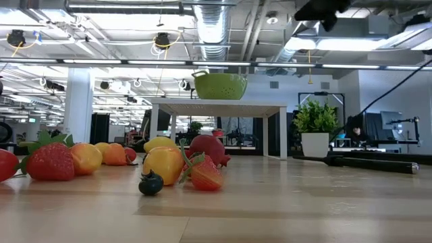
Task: Pick & Place Fruit
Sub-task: Put the yellow peach into the green strainer bowl
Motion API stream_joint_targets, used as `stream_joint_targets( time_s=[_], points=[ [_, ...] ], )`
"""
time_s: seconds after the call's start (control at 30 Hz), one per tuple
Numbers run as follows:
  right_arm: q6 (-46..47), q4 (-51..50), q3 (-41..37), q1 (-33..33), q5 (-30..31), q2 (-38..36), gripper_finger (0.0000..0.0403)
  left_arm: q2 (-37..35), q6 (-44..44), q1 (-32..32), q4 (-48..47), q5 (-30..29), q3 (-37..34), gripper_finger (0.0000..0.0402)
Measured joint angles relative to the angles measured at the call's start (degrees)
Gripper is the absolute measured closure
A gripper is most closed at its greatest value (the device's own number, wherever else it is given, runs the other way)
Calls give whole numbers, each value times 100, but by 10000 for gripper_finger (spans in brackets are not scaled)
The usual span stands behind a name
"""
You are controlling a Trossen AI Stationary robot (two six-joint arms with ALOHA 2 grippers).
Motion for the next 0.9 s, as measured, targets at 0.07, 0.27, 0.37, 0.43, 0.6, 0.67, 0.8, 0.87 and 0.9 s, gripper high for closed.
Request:
stream_joint_targets(
  time_s=[0.07, 0.27, 0.37, 0.43, 0.6, 0.67, 0.8, 0.87, 0.9],
  points=[
    [-3, -23, -188, -3, 0, -341, 396, -1, 0, 1, 0, 0, 0, 259],
    [-69, -10, -813, -5, 1, -1316, 400, -1, 0, 1, 1, -1, 0, 259],
    [-69, -84, -1091, 1, -1, -1950, 399, -2, 0, 2, 0, -1, 0, 259],
    [-56, -65, -1271, 1, -1, -2383, 401, -2, 0, 2, 2, -2, 0, 259],
    [124, -390, -1602, 1, -2, -3438, 397, 0, 0, 1, 0, 0, 0, 259],
    [322, -776, -1661, 1, -2, -3817, 395, 0, 0, 0, 2, -2, 0, 259],
    [731, -1195, -1697, -5, -2, -4420, 395, -1, 0, 1, 1, 0, 0, 259],
    [731, -1287, -1695, -5, -2, -4648, 395, 0, 0, 1, 0, -1, 0, 259],
    [731, -1289, -1697, -5, -2, -4750, 394, -2, 0, 1, 0, -2, 0, 259]
  ],
)
